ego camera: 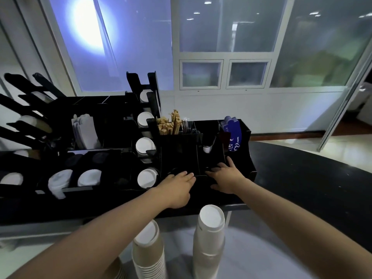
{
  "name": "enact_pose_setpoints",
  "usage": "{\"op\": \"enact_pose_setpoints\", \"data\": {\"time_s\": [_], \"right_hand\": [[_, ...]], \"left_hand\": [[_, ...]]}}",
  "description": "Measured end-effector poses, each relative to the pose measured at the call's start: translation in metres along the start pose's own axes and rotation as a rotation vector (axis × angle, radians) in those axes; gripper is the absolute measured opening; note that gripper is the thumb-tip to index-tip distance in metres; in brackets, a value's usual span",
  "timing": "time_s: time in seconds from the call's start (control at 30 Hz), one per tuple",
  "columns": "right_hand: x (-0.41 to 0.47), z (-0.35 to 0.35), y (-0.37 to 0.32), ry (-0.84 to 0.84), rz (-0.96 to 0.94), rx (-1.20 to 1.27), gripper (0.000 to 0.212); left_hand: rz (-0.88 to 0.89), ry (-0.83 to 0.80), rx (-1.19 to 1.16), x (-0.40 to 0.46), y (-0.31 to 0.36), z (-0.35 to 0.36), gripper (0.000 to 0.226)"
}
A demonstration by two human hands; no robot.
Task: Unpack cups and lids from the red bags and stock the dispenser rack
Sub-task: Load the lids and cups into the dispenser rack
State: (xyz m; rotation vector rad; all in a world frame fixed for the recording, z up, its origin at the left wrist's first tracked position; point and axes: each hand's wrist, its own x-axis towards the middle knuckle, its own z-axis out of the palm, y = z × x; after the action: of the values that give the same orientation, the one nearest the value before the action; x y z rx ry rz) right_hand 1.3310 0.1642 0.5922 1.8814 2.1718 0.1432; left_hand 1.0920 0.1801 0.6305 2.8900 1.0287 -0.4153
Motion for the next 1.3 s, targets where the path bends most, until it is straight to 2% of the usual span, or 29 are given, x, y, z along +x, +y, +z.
{"op": "enact_pose_setpoints", "data": {"time_s": [0.1, 0.23, 0.37, 0.5, 0.6, 0.7, 0.83, 1.0, 1.1, 1.2, 1.3], "right_hand": [[-0.012, -0.006, 0.003, 0.161, 0.000, 0.135, 0.053], [-0.041, -0.022, 0.008, 0.468, 0.075, 0.177, 0.024], [-0.086, -0.032, 0.009, 0.607, 0.174, 0.177, 0.022], [-0.132, -0.030, -0.014, 0.676, 0.253, 0.267, 0.027], [-0.163, -0.015, -0.035, 0.585, 0.355, 0.305, 0.027], [-0.194, 0.013, -0.060, 0.478, 0.442, 0.374, 0.022], [-0.231, 0.063, -0.102, 0.276, 0.533, 0.486, 0.019], [-0.263, 0.138, -0.155, -0.050, 0.598, 0.589, 0.056], [-0.274, 0.176, -0.178, -0.191, 0.656, 0.633, 0.071], [-0.282, 0.205, -0.193, -0.238, 0.682, 0.668, 0.081], [-0.286, 0.226, -0.205, -0.225, 0.682, 0.678, 0.083]], "left_hand": [[-0.001, 0.022, -0.018, -0.007, 0.002, -0.007, 0.062], [0.050, 0.252, -0.095, -0.026, 0.012, -0.018, 0.045], [0.108, 0.582, -0.090, -0.048, 0.035, -0.028, 0.034], [0.191, 0.809, -0.175, -0.069, 0.060, -0.026, 0.026], [0.266, 0.853, -0.254, -0.084, 0.076, -0.017, 0.027], [0.269, 0.794, -0.329, -0.097, 0.092, 0.003, 0.036], [0.300, 0.756, -0.239, -0.106, 0.102, 0.039, 0.040], [0.285, 0.765, -0.098, -0.112, 0.110, 0.074, 0.049], [0.396, 0.850, -0.029, -0.112, 0.117, 0.094, 0.045], [0.510, 0.863, -0.047, -0.114, 0.125, 0.120, 0.041], [0.596, 0.784, -0.072, -0.118, 0.136, 0.150, 0.036]]}}
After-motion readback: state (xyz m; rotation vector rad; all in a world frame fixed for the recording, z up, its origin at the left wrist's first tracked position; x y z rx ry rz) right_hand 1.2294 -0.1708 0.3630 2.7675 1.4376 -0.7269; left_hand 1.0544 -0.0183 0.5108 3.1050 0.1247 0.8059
